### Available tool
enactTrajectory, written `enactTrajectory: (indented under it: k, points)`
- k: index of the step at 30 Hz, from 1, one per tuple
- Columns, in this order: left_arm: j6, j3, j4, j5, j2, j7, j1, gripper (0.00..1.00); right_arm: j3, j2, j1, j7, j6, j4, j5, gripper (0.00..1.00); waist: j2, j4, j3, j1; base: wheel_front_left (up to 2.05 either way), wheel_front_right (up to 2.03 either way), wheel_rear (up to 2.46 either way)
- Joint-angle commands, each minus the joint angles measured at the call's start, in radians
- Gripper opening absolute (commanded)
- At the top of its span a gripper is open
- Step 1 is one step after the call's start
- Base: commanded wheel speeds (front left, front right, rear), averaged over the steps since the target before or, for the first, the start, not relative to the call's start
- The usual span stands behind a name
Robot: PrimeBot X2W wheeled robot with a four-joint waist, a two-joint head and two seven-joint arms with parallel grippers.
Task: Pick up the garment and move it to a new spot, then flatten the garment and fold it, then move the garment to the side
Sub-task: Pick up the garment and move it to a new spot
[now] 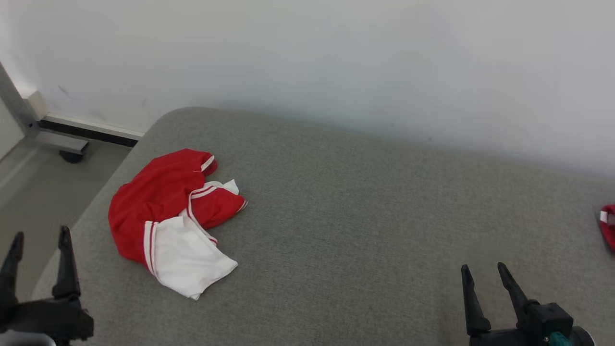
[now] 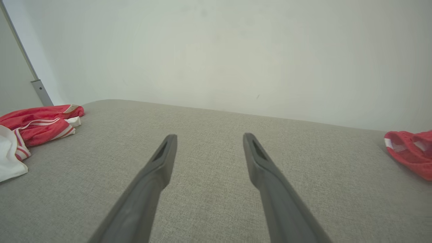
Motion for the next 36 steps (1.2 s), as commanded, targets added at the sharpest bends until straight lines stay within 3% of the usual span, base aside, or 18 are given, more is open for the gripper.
enactTrajectory:
  k: [1, 12, 24, 29, 36]
  points:
    - [-0.005, 0.009, 0.011, -0.012, 0.015, 0.008, -0.051, 1.00, -0.001, -0.013, -0.020, 0.000, -0.002, -0.008, -0.007, 1.00, 0.0000, -0.080, 0.068, -0.0001, 0.00, 0.00, 0.00]
    - [-0.033, 0.027, 0.138, -0.068, 0.121, 0.054, -0.265, 1.00, -0.022, -0.051, -0.097, 0.000, -0.002, -0.039, -0.022, 1.00, 0.0000, -0.245, 0.241, -0.0001, 0.00, 0.00, 0.00]
    - [-0.054, -0.015, 0.358, -0.145, 0.167, 0.152, -0.402, 1.00, -0.017, -0.065, -0.147, 0.000, -0.002, -0.061, -0.022, 1.00, 0.0000, -0.306, 0.324, -0.0001, 0.00, 0.00, 0.00]
    - [-0.059, -0.040, 0.458, -0.196, 0.177, 0.276, -0.429, 1.00, -0.022, -0.068, -0.153, 0.000, -0.002, -0.058, -0.024, 1.00, 0.0000, -0.314, 0.323, -0.0001, 0.00, 0.00, 0.00]
    - [-0.057, -0.078, 0.604, -0.300, 0.209, 0.577, -0.484, 1.00, -0.025, -0.071, -0.156, 0.000, -0.002, -0.057, -0.030, 1.00, 0.0000, -0.314, 0.323, -0.0001, 0.00, 0.00, 0.00]
